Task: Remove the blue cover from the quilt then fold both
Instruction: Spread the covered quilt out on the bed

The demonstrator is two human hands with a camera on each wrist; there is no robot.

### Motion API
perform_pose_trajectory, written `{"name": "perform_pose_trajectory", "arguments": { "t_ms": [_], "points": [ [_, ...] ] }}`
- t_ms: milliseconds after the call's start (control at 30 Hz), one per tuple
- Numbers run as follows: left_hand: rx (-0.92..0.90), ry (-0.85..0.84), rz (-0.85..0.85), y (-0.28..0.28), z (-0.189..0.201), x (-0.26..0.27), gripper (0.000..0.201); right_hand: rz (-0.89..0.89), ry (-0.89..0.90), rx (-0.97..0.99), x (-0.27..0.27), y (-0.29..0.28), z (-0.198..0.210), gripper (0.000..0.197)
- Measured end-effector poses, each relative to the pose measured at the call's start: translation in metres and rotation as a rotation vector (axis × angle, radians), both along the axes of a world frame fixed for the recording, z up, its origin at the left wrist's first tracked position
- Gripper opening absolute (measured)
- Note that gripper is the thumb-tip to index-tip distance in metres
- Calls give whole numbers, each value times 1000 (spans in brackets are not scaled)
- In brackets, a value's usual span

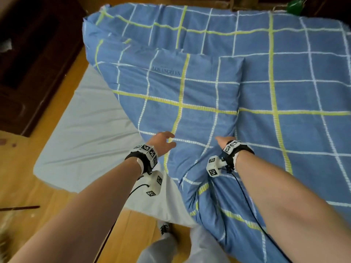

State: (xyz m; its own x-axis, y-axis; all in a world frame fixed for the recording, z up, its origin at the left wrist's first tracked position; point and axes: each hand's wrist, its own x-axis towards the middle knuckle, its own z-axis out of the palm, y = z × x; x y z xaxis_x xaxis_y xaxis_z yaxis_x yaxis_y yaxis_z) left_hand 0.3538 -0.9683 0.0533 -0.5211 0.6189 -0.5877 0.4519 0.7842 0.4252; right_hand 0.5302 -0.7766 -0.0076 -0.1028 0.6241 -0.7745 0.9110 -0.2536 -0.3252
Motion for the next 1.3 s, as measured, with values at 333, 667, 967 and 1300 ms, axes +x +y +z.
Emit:
{"name": "perform_pose_trajectory", "arguments": {
  "t_ms": [333,667,967,1300],
  "points": [
    [-93,-88,10,8,-50,-41,35,-188,24,-26,-39,31,-73,58],
    [230,143,-82,-45,-4,-122,70,239,380,165,-169,-66,63,20],
    [402,864,-1042,-112,115,-237,58,744,207,413,-255,-261,199,28],
    [-34,697,-1478,-237,153,-238,48,607,15,236,-220,-446,228,26]
  ]
}}
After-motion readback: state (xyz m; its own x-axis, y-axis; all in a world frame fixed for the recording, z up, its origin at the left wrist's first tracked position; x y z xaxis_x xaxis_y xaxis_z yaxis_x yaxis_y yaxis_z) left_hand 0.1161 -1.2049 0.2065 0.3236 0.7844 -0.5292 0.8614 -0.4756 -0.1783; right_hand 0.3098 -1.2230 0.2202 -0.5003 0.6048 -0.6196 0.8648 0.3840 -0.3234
